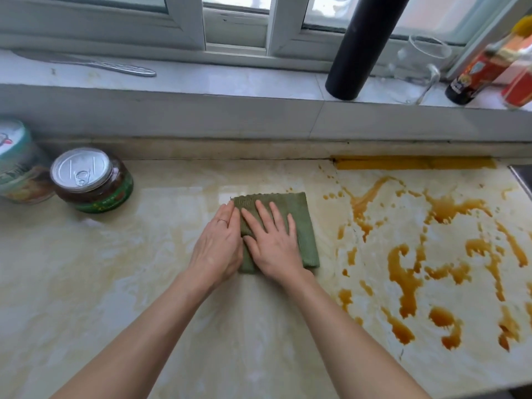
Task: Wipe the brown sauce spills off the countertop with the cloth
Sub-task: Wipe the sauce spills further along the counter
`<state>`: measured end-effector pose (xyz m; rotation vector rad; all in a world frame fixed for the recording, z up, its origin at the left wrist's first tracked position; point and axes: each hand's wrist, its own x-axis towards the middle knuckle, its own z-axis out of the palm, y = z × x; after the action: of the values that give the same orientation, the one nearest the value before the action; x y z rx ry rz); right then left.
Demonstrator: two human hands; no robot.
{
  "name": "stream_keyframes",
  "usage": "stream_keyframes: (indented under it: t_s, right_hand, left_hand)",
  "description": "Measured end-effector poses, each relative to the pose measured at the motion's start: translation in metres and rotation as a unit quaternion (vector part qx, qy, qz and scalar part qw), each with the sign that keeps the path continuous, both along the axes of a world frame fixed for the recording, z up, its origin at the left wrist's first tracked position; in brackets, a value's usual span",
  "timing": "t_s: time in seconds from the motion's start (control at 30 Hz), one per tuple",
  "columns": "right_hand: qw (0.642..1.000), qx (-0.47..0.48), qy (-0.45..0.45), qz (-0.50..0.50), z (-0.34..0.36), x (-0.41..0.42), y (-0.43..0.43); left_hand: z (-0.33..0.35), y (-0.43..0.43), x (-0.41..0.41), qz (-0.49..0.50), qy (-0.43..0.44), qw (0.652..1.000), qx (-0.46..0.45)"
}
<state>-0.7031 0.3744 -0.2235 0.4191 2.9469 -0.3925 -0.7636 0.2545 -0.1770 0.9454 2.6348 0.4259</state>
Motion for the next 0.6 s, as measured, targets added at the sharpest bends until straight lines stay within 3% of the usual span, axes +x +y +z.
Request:
stream_keyframes:
  t_s: [0.1, 0.2, 0.27, 0.37, 0.47, 0.6]
  right_hand:
    - [1.0, -0.014, 0.017, 0.009, -0.001, -0.012, 0.056]
    - [0.993, 0.009, 0.037, -0.112, -0.007, -0.009, 0.08]
    - [0.989, 0.038, 0.029, -0.139, -0.011, -0.015, 0.061]
    - [0.997, 0.023, 0.062, -0.048, -0.012, -0.033, 0.033]
    - [0.996, 0.053, 0.067, 0.009, -0.008, -0.057, 0.058]
    - [0.986, 0.087, 0.023, -0.14, -0.003, -0.055, 0.121]
  left_hand:
    - [-0.005, 0.006, -0.006, 0.01, 0.002, 1.0, -0.007]
    - [-0.009, 0.012, -0.008, 0.019, -0.004, 1.0, -0.013]
    - [-0.013, 0.015, -0.01, 0.022, 0.001, 1.0, -0.012]
    - [-0.019, 0.021, -0.009, 0.034, 0.004, 0.999, -0.01]
    - [-0.022, 0.022, -0.007, 0.05, 0.006, 0.999, -0.005]
    - [-0.022, 0.023, -0.007, 0.062, -0.002, 0.998, -0.002]
